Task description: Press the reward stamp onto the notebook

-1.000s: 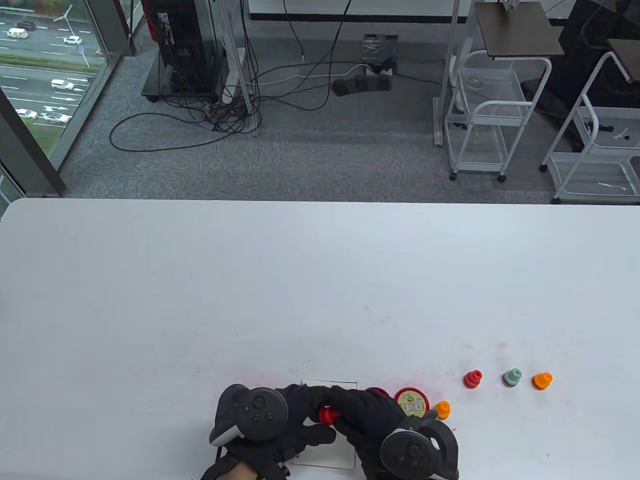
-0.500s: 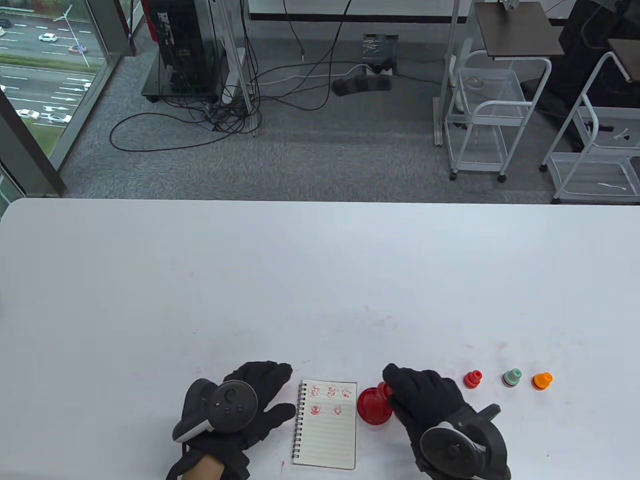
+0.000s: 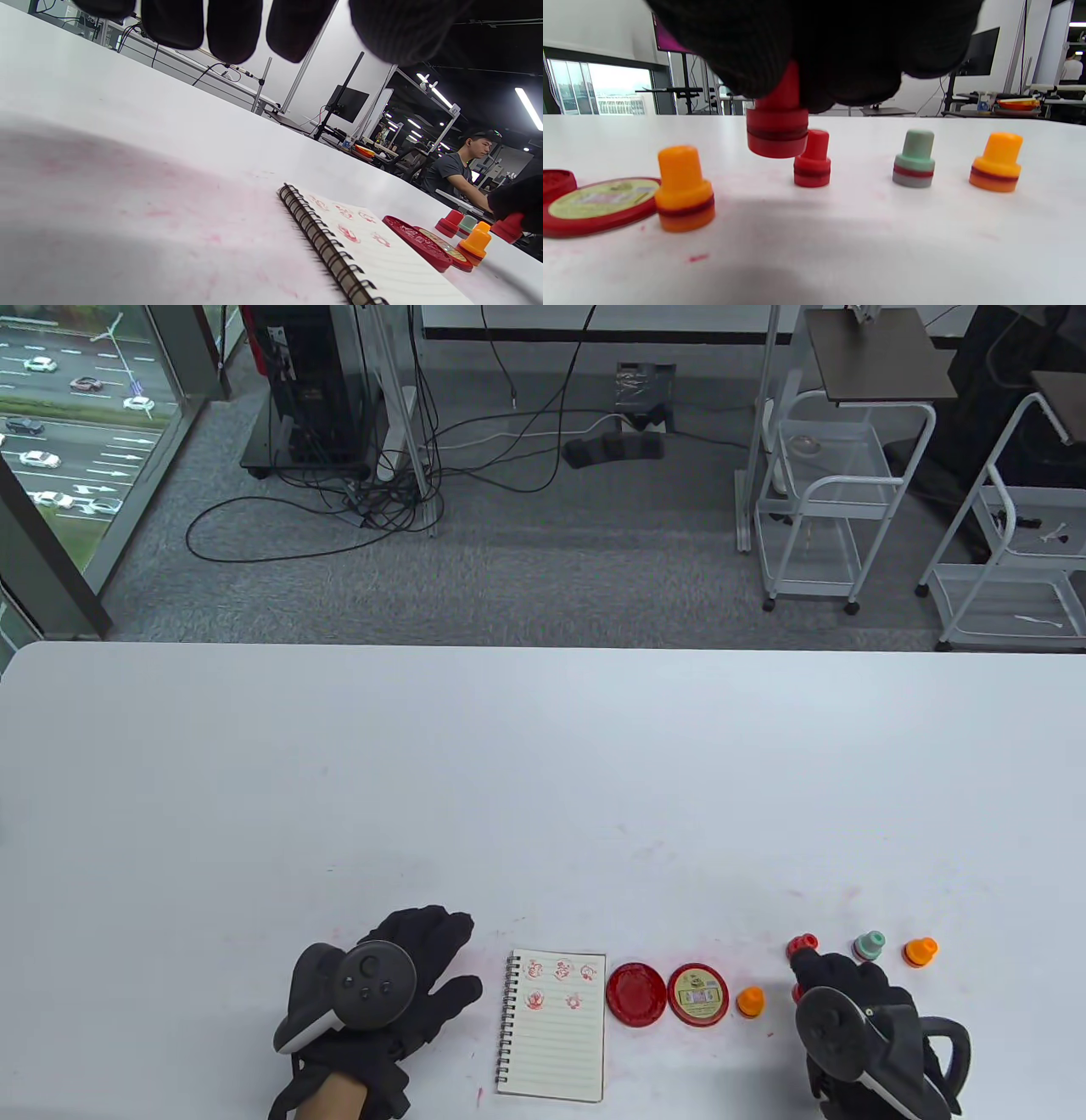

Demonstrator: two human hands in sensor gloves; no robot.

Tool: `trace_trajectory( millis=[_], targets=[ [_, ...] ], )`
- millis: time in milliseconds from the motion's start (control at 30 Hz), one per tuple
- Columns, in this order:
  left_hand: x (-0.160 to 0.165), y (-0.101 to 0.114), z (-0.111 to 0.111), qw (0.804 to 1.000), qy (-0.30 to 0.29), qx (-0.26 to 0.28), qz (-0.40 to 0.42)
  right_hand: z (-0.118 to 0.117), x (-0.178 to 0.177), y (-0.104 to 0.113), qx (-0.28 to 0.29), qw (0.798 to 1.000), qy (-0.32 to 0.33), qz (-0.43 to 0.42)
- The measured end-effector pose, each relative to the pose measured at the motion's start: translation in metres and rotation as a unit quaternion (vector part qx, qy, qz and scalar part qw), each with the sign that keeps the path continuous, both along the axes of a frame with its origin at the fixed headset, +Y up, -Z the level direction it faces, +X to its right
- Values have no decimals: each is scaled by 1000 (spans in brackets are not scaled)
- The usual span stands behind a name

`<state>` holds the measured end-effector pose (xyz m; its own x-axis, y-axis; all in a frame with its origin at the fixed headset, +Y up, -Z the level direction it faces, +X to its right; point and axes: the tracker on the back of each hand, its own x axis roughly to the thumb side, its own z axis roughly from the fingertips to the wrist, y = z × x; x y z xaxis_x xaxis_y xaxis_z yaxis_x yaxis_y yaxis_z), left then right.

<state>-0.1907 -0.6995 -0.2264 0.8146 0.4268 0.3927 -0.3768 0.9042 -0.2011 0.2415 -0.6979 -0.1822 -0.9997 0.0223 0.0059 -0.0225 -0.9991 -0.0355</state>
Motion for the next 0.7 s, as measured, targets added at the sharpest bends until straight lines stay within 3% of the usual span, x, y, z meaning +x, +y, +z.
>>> trace_trajectory(
  millis=[300, 700],
  targets=[
    [1, -4, -1, 1000, -4, -15, -6, -7, 1, -20, -65, 998, -8, 3],
    [1, -4, -1, 1000, -4, -15, -9, -7, 4, -20, -94, 995, -39, 14]
  ],
)
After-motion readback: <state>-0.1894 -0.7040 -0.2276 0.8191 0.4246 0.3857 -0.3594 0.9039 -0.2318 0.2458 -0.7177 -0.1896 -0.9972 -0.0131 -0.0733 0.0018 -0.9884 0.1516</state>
